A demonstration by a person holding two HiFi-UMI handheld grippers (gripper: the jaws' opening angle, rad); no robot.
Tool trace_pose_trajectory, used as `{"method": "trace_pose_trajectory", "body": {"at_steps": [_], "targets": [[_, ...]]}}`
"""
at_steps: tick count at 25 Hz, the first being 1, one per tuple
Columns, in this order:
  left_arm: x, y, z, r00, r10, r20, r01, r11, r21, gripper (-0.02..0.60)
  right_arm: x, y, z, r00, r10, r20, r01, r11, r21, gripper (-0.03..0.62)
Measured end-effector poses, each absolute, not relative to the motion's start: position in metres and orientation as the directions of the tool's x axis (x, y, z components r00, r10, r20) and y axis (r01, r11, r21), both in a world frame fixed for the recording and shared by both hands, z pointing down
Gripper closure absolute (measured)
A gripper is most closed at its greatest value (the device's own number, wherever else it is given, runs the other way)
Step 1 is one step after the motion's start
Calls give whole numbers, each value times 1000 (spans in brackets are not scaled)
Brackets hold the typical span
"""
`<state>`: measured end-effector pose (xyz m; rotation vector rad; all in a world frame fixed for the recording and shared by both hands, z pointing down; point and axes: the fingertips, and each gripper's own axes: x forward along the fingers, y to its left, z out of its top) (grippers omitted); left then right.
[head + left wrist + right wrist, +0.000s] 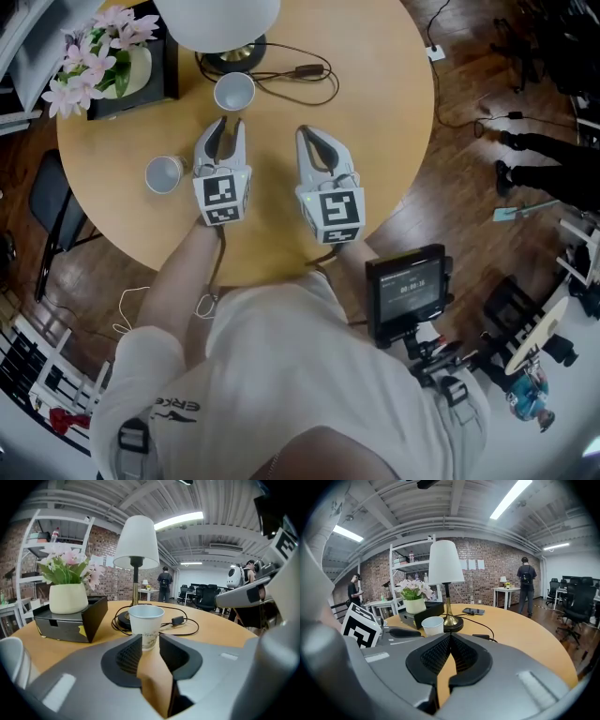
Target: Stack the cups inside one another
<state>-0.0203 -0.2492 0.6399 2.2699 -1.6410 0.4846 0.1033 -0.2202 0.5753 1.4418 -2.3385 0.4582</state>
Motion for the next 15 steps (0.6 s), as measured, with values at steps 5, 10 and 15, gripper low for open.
{"method": "trace_pose_trajectory", "body": {"at_steps": [5, 10, 15], "targets": [[-19, -260, 642, 296, -864, 407, -947, -321, 8, 325, 99, -219, 582, -427, -776, 464, -895, 434, -98, 580], [-15, -278, 642, 297, -878, 375, -943, -332, -30, 259, 103, -219, 588, -424, -772, 474, -897, 428, -107, 580], [-11, -292, 643, 295, -882, 366, -939, -338, -56, 204, 103, -219, 590, -432, -769, 471, -895, 429, -121, 580]]}}
